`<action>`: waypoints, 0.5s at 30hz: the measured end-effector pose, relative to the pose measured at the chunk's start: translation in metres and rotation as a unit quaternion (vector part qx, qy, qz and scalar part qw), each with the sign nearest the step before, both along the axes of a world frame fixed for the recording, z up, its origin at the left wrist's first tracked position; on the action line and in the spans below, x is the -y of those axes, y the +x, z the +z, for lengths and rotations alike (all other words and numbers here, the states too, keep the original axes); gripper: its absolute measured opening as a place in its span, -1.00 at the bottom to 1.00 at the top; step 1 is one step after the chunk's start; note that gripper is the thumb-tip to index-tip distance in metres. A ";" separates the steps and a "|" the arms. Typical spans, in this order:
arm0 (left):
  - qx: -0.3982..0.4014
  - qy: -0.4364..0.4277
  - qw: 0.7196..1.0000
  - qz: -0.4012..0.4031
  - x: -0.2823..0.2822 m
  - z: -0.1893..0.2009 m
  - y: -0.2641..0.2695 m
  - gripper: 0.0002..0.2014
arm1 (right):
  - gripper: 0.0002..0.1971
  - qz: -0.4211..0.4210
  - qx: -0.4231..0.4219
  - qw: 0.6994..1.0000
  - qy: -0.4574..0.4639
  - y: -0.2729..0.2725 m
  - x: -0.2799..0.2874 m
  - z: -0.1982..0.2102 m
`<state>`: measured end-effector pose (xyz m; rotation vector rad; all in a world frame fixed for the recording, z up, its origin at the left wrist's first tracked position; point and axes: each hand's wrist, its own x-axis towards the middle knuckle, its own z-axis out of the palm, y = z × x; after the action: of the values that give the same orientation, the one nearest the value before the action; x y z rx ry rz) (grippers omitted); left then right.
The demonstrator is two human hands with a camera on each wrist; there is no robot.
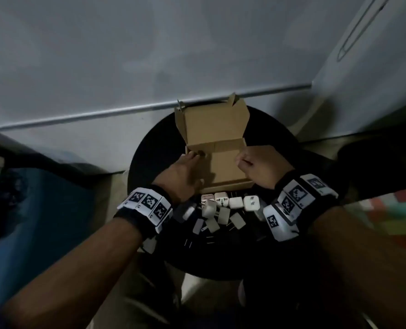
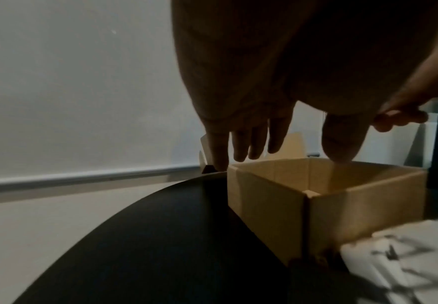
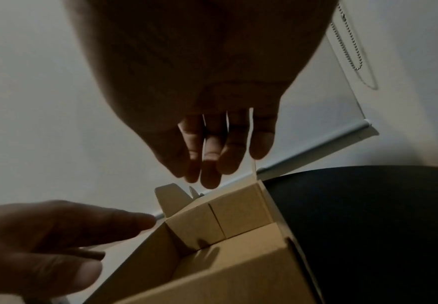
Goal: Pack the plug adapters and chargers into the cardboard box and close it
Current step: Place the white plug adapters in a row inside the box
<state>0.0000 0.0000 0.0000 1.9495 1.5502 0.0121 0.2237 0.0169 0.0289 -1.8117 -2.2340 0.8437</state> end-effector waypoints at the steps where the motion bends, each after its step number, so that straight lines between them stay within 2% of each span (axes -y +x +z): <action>1: -0.004 0.006 1.000 -0.008 0.003 -0.008 0.002 -0.25 | -0.71 -0.002 0.004 1.000 -0.002 0.003 0.003 -0.010; 3: -0.012 0.018 1.000 -0.008 0.006 -0.020 0.002 -0.22 | -0.74 0.007 0.019 1.000 -0.017 0.007 0.011 -0.016; 5: -0.014 0.037 0.999 -0.004 0.010 -0.033 0.002 -0.23 | -0.92 0.024 0.022 0.998 -0.050 0.010 0.025 -0.018; 6: -0.013 0.048 0.999 0.001 0.012 -0.036 0.002 -0.23 | -0.90 0.028 0.026 0.997 -0.066 0.013 0.033 -0.021; 9: -0.010 0.067 0.998 0.021 0.015 -0.040 -0.001 -0.24 | -0.56 0.085 0.083 0.989 -0.084 0.022 0.051 -0.031; 11: -0.010 0.075 0.997 0.035 0.017 -0.038 -0.003 -0.25 | -0.47 0.086 0.104 0.986 -0.100 0.025 0.061 -0.038; 13: -0.006 0.080 0.996 0.044 0.021 -0.034 -0.006 -0.28 | -0.52 0.069 0.085 0.989 -0.099 0.027 0.066 -0.044; 15: -0.018 0.078 0.996 0.039 0.023 -0.032 -0.009 -0.31 | -0.66 0.067 0.076 0.992 -0.072 0.028 0.067 -0.047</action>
<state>-0.0095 -0.0232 -0.0318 2.0168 1.6933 0.1366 0.2513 -0.0503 -0.0177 -1.8614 -2.4731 0.9435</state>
